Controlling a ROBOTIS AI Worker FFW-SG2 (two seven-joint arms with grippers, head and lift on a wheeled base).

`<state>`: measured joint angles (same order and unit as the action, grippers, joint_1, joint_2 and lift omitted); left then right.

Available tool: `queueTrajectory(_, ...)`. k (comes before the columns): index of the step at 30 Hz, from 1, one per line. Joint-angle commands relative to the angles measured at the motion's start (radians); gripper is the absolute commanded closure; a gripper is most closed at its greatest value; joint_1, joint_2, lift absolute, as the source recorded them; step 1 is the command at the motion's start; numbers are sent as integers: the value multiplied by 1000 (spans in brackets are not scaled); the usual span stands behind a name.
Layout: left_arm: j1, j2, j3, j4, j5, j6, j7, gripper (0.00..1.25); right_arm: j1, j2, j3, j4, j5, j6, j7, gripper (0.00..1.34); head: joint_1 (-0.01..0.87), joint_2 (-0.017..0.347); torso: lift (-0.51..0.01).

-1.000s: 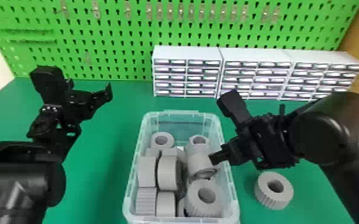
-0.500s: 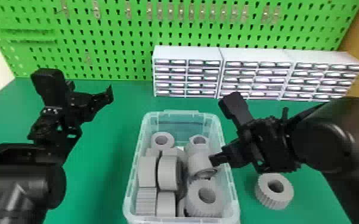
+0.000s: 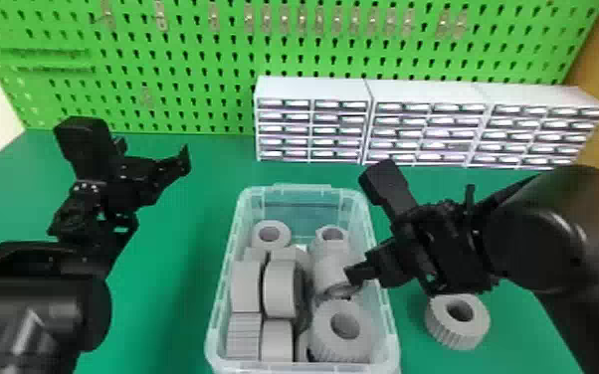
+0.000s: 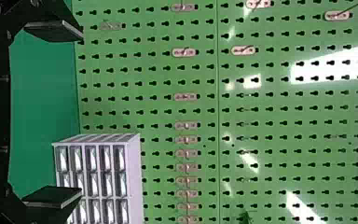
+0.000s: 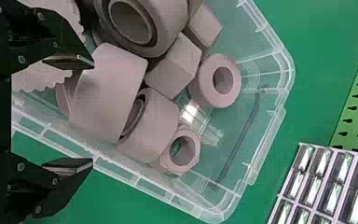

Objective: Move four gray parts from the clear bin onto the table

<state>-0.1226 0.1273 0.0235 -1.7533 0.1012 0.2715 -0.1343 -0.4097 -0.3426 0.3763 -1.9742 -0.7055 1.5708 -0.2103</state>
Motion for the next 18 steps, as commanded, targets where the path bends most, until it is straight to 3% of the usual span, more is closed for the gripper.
queueTrajectory(1, -2, 0, 0, 0, 0, 0, 1, 117, -3, -1, 1, 2, 0, 1, 0, 515, 686, 26, -50)
queueTrajectory(18, -6, 0, -4, 0, 0, 0, -1, 117, -8, 2, 10, 6, 32, 1, 0, 516, 686, 26, -50)
